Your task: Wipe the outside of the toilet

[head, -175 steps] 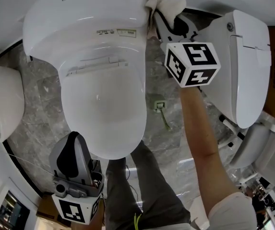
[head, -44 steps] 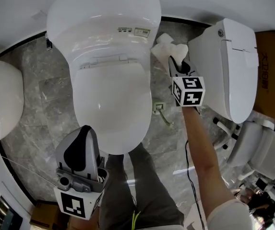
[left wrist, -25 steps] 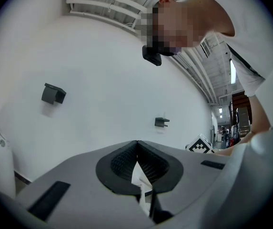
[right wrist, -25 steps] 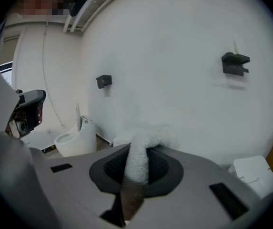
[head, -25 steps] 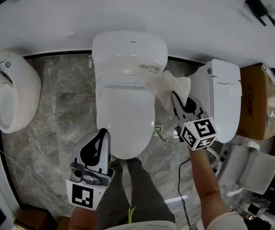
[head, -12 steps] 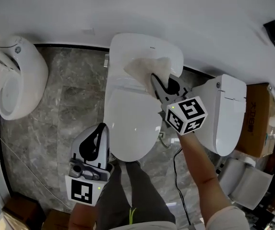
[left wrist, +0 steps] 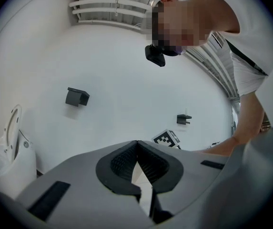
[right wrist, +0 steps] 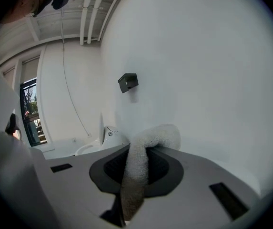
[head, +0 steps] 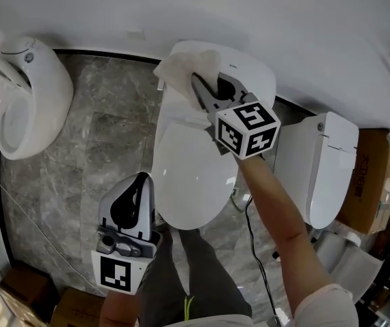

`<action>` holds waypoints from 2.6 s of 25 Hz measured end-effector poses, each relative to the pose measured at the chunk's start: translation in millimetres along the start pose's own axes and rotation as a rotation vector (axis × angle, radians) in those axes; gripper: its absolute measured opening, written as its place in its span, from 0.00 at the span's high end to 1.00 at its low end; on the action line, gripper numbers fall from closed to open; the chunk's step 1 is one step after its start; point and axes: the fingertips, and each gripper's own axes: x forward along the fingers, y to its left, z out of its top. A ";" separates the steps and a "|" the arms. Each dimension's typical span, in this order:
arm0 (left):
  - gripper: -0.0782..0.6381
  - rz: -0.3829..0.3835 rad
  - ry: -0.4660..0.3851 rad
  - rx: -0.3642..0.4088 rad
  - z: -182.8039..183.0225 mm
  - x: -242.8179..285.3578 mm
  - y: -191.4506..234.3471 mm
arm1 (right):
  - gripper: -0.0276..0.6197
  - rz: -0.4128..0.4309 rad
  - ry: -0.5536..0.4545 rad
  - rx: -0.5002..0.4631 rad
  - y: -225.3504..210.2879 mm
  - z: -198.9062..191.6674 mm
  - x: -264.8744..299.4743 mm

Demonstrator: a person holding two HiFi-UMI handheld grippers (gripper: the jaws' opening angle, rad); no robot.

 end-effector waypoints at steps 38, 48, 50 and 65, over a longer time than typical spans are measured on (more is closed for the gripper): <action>0.87 0.050 0.073 -0.003 -42.6 7.0 17.2 | 0.85 -0.150 0.111 -0.115 -79.2 -52.0 72.2; 0.87 0.030 0.071 0.010 -45.1 19.2 2.6 | 0.85 -0.189 0.106 -0.113 -106.9 -53.6 51.8; 0.87 0.021 0.080 0.002 -49.2 21.3 -2.5 | 0.85 -0.197 0.107 -0.110 -114.0 -56.2 46.9; 0.87 -0.016 0.077 0.021 -51.3 44.8 -31.5 | 0.85 -0.246 0.107 -0.100 -156.0 -62.7 10.6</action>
